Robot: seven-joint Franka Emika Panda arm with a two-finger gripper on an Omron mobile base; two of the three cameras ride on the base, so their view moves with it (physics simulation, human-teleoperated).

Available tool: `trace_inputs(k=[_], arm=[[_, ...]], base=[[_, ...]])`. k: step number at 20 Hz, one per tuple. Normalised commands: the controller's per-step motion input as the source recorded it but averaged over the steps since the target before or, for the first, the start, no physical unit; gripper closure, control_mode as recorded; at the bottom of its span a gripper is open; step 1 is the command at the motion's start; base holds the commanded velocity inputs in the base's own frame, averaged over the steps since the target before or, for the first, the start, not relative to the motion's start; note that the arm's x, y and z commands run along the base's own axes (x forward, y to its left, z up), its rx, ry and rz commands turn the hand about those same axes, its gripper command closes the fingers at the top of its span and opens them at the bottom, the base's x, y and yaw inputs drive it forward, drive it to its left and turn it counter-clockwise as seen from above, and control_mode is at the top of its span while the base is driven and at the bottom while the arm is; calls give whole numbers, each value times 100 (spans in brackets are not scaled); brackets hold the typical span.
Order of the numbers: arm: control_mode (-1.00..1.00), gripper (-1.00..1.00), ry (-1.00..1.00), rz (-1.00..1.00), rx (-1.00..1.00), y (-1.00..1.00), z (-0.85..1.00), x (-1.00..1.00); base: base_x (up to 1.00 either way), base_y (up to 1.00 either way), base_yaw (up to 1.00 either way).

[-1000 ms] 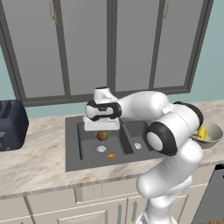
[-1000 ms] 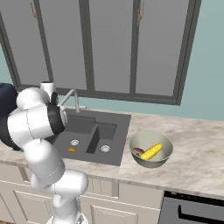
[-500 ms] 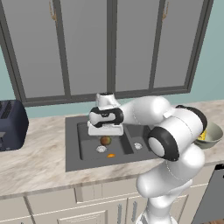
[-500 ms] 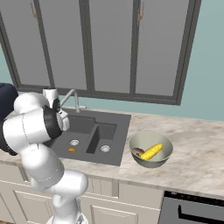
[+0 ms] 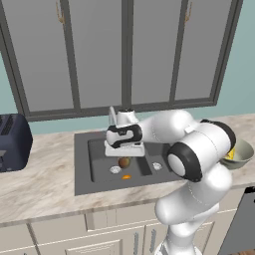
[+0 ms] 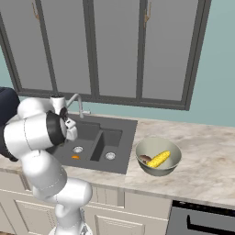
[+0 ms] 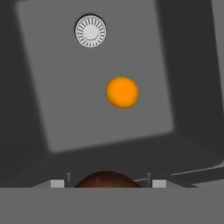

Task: There is a mixed pile of frozen fruits and vegetables on the counter. Locate all the frozen vegetables and place the items in a bowl on the counter. Take all the frozen fruits and defrost them in a running sink.

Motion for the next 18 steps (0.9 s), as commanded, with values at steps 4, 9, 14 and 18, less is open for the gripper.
trace_inputs(k=[4, 9, 14, 18], arm=[[-100, 100, 0, -3, -1, -6, -27, 1], [-100, 100, 2, -5, 0, -10, -27, 7], [-100, 100, 1, -4, -1, -5, -24, 10], [-100, 100, 0, -1, -4, 0, -22, 11]], base=[[0, 0, 0], [0, 0, 0], [0, 0, 0], [0, 0, 0]])
